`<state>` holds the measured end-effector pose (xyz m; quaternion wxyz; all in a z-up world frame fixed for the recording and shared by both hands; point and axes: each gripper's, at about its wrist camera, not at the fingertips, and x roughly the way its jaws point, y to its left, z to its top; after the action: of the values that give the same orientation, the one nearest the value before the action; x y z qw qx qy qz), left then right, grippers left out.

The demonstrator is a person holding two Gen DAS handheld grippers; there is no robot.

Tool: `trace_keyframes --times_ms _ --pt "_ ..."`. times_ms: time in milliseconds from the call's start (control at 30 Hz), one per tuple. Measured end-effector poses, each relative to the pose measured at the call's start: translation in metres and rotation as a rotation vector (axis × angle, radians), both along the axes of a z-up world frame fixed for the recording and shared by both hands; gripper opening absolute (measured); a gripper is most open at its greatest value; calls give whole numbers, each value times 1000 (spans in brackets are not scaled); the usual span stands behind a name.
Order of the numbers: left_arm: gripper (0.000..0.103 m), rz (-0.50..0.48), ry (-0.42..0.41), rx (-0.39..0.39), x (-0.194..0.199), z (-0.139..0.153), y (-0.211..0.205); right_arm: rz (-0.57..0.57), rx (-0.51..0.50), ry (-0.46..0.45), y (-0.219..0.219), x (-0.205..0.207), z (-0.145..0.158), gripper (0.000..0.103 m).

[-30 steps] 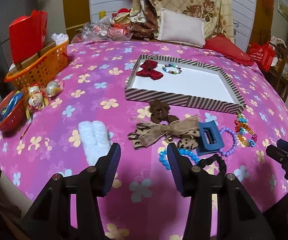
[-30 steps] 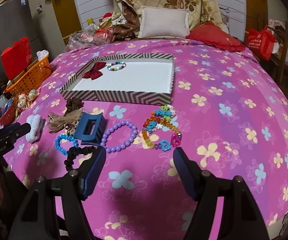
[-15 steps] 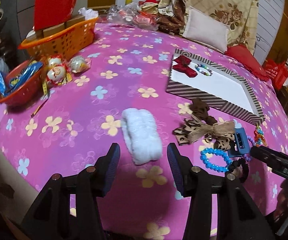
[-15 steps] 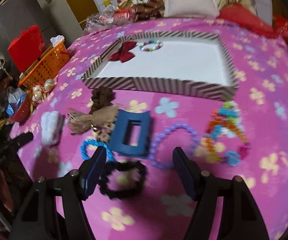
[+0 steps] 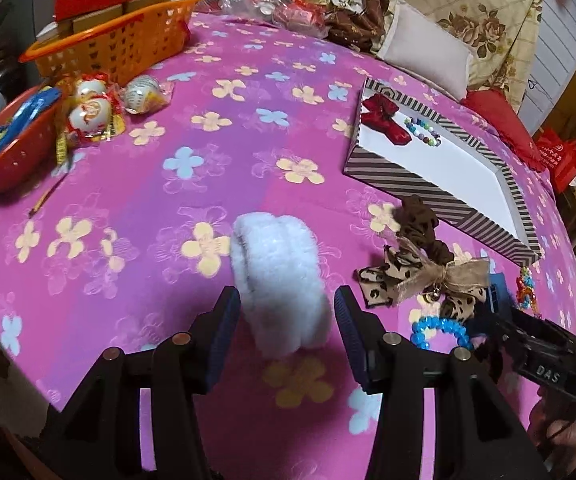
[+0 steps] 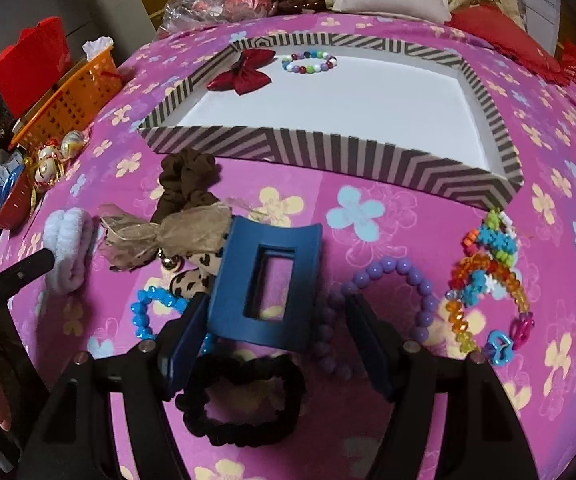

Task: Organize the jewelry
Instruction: 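Grasp the white fluffy scrunchie with the left gripper while the right gripper grasps the blue claw clip, then place the blue claw clip in the tray with the right gripper while the left gripper lifts the scrunchie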

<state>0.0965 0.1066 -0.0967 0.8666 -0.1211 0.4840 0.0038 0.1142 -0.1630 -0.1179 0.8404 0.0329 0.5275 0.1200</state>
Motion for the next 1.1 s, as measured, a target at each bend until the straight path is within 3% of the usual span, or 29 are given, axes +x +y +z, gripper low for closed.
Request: trace_keyframes --times_ms 300,367,600,1100 --pt "35 15 33 28 18 -20 -3 38 -2 -58 3 -4 7 52" --pt "26 12 28 42 19 -21 -3 40 4 -54 1 -4 8 52" --pt "10 4 2 5 14 -15 5 38 32 -60 -4 -8 9 51" --pt "9 -65 -108 18 20 42 -20 5 54 -159 -24 -19 54 50"
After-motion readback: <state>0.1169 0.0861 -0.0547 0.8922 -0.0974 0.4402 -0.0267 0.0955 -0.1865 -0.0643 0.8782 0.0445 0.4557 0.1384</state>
